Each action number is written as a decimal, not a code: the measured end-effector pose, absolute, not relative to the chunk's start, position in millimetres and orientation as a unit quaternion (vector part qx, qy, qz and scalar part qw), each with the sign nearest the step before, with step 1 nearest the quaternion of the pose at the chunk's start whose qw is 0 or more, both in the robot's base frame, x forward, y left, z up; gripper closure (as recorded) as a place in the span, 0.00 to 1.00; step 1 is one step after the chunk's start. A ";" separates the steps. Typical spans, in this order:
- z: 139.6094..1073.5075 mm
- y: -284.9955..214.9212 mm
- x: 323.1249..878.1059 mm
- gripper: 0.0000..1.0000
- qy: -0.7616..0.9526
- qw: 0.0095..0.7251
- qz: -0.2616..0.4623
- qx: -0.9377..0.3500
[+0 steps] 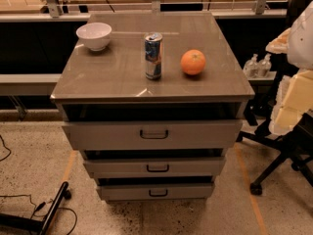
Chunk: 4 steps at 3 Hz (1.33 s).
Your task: Place redbull can into white bowl
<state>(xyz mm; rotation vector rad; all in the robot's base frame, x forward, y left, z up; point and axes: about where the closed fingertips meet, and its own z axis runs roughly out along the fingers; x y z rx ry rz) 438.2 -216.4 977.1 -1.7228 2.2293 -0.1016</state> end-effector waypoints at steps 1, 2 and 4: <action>977.1 -216.4 438.2 0.00 0.780 0.161 -0.036 -0.603; 969.9 -209.2 441.7 0.00 0.787 0.186 -0.027 -0.588; 930.4 -169.0 458.7 0.00 0.807 0.301 0.065 -0.503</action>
Offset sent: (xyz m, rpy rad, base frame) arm 0.0104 0.0177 -0.0232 0.1368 -0.0621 -0.0729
